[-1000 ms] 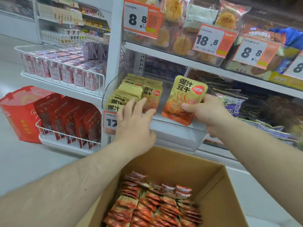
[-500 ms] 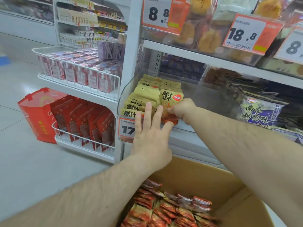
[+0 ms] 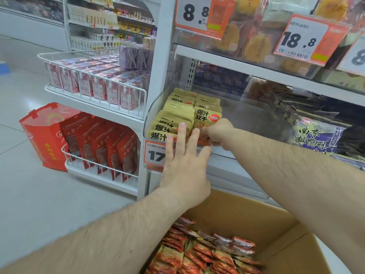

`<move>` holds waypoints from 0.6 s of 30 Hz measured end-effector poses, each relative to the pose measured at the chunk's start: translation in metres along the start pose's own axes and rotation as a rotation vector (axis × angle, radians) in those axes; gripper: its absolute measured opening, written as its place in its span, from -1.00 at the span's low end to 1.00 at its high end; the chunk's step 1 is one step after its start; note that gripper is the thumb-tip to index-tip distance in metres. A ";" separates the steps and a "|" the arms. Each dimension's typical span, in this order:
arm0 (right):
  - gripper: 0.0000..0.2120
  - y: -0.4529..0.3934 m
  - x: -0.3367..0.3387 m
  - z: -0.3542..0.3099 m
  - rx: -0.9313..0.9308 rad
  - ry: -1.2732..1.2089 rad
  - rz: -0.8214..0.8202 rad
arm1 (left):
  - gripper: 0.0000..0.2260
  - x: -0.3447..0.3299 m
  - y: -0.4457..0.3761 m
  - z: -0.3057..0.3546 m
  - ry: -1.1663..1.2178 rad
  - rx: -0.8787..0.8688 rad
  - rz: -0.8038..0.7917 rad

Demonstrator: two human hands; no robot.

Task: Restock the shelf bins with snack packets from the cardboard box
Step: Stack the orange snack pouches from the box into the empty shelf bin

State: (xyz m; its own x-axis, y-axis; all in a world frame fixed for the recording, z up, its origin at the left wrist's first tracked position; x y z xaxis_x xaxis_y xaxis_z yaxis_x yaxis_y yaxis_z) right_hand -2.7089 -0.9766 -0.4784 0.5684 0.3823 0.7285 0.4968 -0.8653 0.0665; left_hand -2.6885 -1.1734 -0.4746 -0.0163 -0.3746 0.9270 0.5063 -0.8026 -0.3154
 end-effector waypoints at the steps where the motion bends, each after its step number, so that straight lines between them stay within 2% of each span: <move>1: -0.73 0.000 -0.001 0.000 -0.002 -0.022 -0.015 | -0.42 -0.001 0.000 0.000 -0.002 0.001 0.000; 7: -0.76 -0.001 -0.003 0.000 -0.004 -0.097 -0.085 | -0.42 -0.002 -0.001 0.000 -0.013 0.002 0.008; 12: -0.83 0.011 0.010 -0.001 0.019 -0.075 -0.077 | -0.38 0.003 -0.001 0.000 -0.015 -0.002 -0.001; 15: -0.72 0.028 0.031 -0.006 0.067 0.122 -0.056 | -0.35 0.011 0.001 0.001 0.024 -0.017 0.049; 17: -0.62 0.048 0.051 -0.012 0.121 0.309 0.033 | -0.38 0.021 0.007 0.004 0.091 -0.064 0.169; 18: -0.64 0.057 0.060 -0.014 0.152 0.365 0.087 | -0.42 0.026 0.011 0.006 0.138 -0.094 0.232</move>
State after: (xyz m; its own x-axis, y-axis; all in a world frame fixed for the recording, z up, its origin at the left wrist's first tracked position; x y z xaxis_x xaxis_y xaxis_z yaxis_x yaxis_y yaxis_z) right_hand -2.6555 -1.0077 -0.4209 0.3557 0.1454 0.9232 0.5639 -0.8211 -0.0880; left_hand -2.6776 -1.1891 -0.4529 -0.0299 -0.6074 0.7938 0.4285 -0.7253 -0.5388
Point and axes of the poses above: each hand's wrist, its own y-axis away from the middle knuckle, its own x-axis out of the back of the hand, z = x × y, the point moved 8 cm from there along -y, towards the middle knuckle, and after that the axes turned 2 degrees about x, right-handed, at the moved point
